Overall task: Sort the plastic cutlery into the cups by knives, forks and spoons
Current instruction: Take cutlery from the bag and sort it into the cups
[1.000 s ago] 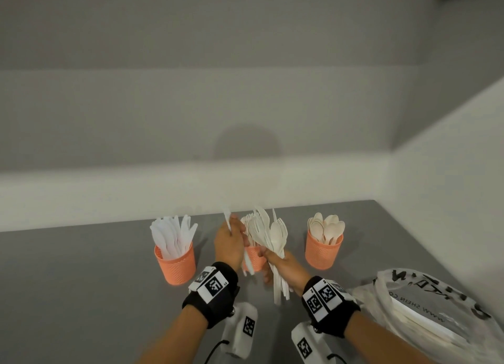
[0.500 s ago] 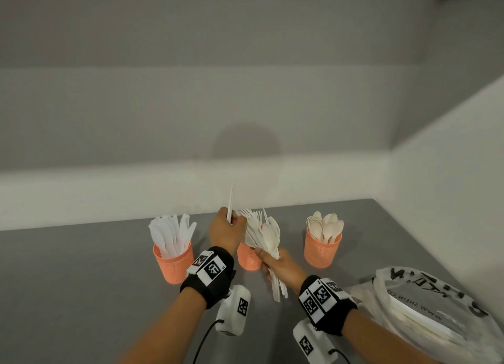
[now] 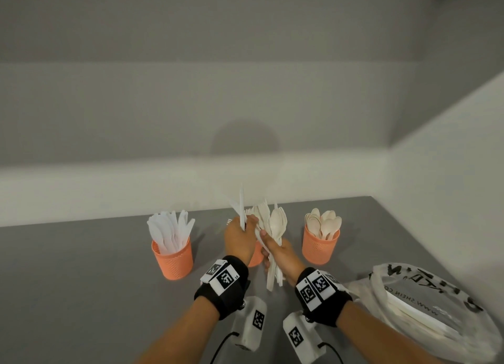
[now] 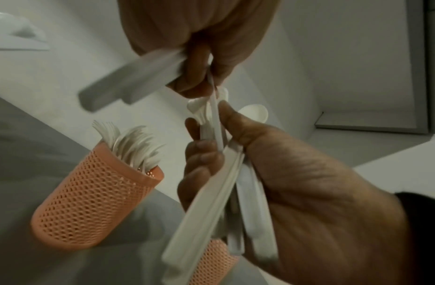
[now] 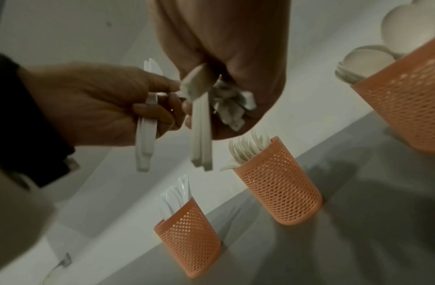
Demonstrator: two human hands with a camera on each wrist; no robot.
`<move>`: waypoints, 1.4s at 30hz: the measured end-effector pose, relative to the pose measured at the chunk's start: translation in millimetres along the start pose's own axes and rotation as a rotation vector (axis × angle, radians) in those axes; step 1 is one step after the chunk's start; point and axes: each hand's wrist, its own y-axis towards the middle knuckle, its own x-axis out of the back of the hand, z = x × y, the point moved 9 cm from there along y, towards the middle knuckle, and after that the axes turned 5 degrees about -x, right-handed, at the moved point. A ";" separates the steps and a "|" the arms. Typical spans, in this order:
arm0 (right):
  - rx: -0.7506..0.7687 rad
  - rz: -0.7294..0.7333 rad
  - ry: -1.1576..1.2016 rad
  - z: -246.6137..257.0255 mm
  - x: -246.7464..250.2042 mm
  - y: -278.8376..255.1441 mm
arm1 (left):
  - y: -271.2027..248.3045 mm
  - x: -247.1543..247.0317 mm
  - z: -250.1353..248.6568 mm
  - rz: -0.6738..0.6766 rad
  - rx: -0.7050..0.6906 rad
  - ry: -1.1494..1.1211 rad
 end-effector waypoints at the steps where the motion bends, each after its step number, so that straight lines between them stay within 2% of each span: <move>1: -0.009 -0.009 0.028 -1.0 2.1 0.6 | -0.2 0.5 -0.1 -0.019 0.016 -0.023; 5: -0.072 -0.063 0.082 -8.0 14.3 1.2 | 9.9 17.1 -7.1 -0.149 0.047 -0.147; 8: -0.115 -0.029 0.128 -10.6 20.0 -1.1 | 21.1 23.5 -7.9 -0.121 0.078 -0.207; 10: -0.149 0.070 0.179 -9.0 15.4 -4.0 | 20.5 17.6 -4.3 0.022 0.140 -0.168; 15: -0.287 0.456 0.230 -2.5 -24.9 -22.8 | -9.8 -22.4 17.8 0.567 0.300 -0.246; 17: -0.347 0.576 0.193 -5.1 -38.9 -31.9 | -20.5 -36.7 22.7 0.716 0.341 -0.364; 18: -0.375 0.622 0.180 -6.8 -44.3 -36.0 | -23.3 -40.2 21.9 0.749 0.358 -0.413; 22: -0.422 0.751 0.129 -9.5 -55.7 -45.7 | -21.1 -40.1 13.8 0.708 0.332 -0.392; 25: -0.438 0.708 0.090 -14.5 -52.4 -39.6 | -16.8 -35.9 4.2 0.634 0.263 -0.209; 28: -0.375 0.467 0.048 -11.8 -36.6 -22.3 | -7.8 -31.0 0.7 0.460 0.252 -0.160; 31: -0.134 0.176 -0.252 5.0 -13.9 -4.7 | 5.1 -20.9 10.7 0.240 0.235 -0.120; 34: 0.056 0.055 -0.428 16.0 -13.8 0.6 | 6.1 -15.7 16.1 0.085 0.248 -0.125; 36: 0.125 -0.024 -0.457 18.3 -14.1 1.3 | 4.2 -18.8 13.1 0.065 0.256 -0.135; 37: 0.114 -0.057 -0.437 17.7 -11.4 1.8 | 5.1 -22.4 11.4 0.084 0.248 -0.148; 39: 0.001 -0.061 -0.243 8.2 -4.4 3.9 | 6.2 -26.6 6.7 0.135 0.248 -0.175; 42: -0.219 0.066 0.176 -5.4 -2.6 0.6 | 7.1 -21.3 7.8 0.173 0.311 -0.216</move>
